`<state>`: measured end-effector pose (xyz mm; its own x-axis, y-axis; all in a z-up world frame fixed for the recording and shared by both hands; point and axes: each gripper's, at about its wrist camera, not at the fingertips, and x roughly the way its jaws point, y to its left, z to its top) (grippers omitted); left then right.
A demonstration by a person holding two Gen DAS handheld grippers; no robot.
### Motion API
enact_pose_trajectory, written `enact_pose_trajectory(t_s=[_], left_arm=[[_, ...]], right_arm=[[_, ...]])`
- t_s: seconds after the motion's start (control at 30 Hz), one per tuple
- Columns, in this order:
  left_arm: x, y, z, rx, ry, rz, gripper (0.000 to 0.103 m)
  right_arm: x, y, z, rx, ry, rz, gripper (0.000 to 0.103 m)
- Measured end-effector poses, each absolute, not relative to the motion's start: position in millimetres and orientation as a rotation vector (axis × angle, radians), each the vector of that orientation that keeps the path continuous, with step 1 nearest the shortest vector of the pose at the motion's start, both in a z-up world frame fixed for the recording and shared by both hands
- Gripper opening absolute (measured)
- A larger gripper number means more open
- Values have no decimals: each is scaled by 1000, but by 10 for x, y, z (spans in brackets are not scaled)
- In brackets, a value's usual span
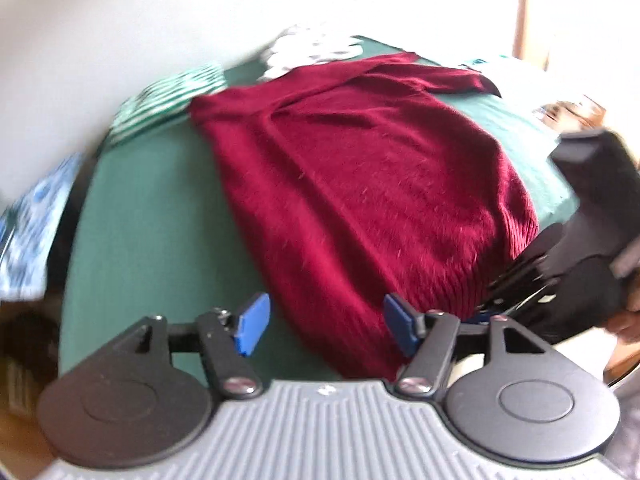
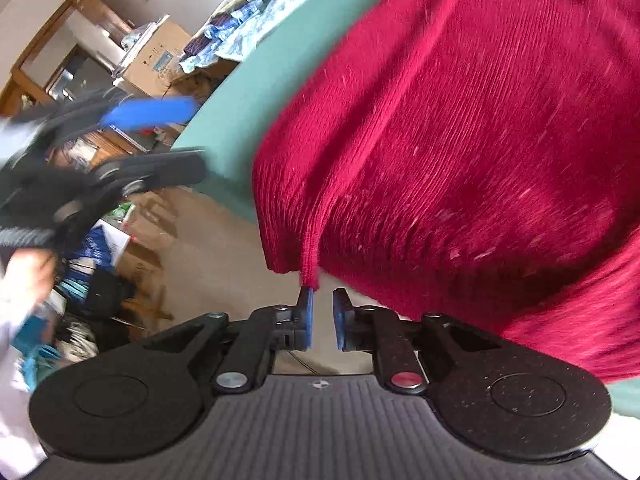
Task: Fold clothes
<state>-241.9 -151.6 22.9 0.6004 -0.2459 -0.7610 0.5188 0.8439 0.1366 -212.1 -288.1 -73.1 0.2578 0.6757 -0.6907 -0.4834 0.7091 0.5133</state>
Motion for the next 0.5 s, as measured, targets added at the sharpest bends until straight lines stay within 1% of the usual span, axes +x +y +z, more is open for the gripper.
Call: enact_pose_trajectory(t_s=[0.03,0.13,0.17,0.23,0.27,0.3,0.33,0.37,0.4,0.5], left_arm=[[-2350,-1558,193,393,816,-478,66],[-2148,-1671,-31,453,874,-548,58],[-2094,-1677,-123,450,914,-572,50],[-2068,-1652,-230,425,945,-607,49],[-2082,-1633,-238,410,934,-622,49],[-2083,-1618,-242,401,931,-636,49],[-2075,-1606,-243,397,935,-651,51],[-2062,-1591,-239,396,944,-679,56],[-2038,-1574,-233,400,958,-716,64],[-1948,-1554,-235,431,993,-801,68]], right_arm=[[-2127,-2958,-617,206,1000,784,13],[-2052,-3182,-303,200,857,675,15],[-1971,-3230,-255,221,834,644,18],[-1777,-3301,-206,278,810,596,25],[-1680,-3291,-197,312,804,576,25],[-1566,-3255,-196,355,805,564,25],[-1435,-3225,-199,396,809,563,29],[-1321,-3147,-219,425,816,568,30],[-1205,-3051,-241,435,818,575,31],[-740,-2742,-314,418,848,610,31]])
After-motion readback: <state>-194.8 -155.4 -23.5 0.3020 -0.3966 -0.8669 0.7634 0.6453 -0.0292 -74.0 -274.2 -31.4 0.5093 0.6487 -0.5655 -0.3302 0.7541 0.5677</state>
